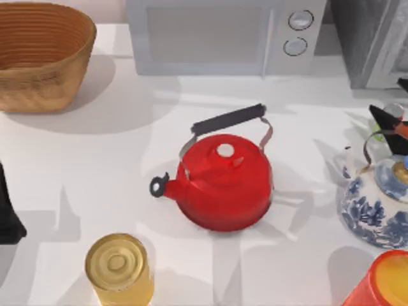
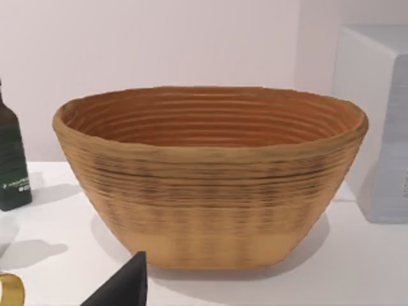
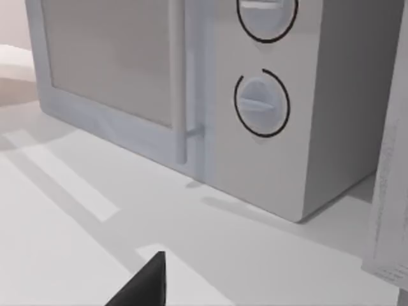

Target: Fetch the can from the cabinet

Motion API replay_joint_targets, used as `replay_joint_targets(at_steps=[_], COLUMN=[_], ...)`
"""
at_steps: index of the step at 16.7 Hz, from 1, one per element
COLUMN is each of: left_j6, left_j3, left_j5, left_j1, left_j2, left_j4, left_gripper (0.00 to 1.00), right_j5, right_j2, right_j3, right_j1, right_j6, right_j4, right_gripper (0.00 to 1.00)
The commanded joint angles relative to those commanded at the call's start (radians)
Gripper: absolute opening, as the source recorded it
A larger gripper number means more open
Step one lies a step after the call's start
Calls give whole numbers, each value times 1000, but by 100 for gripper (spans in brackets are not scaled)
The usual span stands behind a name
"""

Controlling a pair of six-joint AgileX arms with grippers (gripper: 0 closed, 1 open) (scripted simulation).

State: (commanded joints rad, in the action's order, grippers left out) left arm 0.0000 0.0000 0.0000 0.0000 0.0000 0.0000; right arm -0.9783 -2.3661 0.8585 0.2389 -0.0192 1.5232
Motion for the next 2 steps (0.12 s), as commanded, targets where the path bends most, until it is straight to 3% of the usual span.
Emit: replay_joint_targets(at_steps=[2], left_j6=[0], left_j3=[0], left_j5=[0], left_j1=[0], left_j2=[0], left_j4=[0], left_gripper=[100], right_j5=[0], right_j2=[0], right_j3=[0], right_j1=[0], right_j6=[0], right_j4=[0], right_gripper=[100])
